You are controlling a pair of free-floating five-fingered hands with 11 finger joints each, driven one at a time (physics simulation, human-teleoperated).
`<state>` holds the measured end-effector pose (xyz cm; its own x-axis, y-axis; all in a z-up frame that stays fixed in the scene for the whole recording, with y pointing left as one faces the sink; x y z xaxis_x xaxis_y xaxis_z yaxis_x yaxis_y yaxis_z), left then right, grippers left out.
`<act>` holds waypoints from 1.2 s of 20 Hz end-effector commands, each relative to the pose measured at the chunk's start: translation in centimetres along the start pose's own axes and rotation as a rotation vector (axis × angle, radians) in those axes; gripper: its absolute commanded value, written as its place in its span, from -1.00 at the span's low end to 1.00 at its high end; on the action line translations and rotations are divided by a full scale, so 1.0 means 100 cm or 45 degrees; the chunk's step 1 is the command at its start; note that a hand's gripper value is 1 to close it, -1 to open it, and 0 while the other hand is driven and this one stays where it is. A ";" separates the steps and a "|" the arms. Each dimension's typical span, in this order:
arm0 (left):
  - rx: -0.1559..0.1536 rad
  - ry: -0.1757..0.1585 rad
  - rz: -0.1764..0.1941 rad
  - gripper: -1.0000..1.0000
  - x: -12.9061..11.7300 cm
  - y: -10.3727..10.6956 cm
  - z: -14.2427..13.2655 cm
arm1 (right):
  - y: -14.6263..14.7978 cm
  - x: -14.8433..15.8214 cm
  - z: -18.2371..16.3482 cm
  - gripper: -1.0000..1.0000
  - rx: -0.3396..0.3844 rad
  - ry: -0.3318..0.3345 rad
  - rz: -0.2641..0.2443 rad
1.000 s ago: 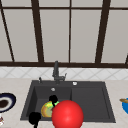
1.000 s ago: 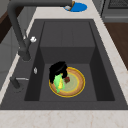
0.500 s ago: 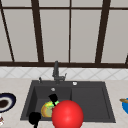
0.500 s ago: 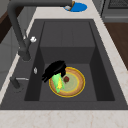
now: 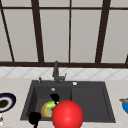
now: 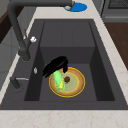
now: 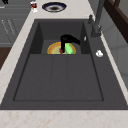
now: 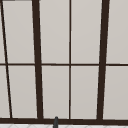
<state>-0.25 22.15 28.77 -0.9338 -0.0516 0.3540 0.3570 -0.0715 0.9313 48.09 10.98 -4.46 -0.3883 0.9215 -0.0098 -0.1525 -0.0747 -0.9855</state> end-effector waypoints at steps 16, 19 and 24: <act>0.000 0.000 0.000 0.00 0.000 0.000 0.000 | -0.030 -0.031 0.032 -1.00 0.010 -0.035 0.009; 0.000 0.000 0.000 0.00 0.000 0.000 0.000 | -0.039 -0.038 0.038 -1.00 0.005 -0.031 -0.008; 0.000 0.000 0.000 0.00 0.000 0.000 0.000 | -0.056 -0.048 0.051 -1.00 0.009 -0.021 -0.035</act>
<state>-0.25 22.15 28.77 -0.9338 -0.0516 0.3540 0.3570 -0.0715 0.9313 46.38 5.69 0.93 -0.3983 0.9172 -0.0080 -0.1590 -0.0776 -0.9842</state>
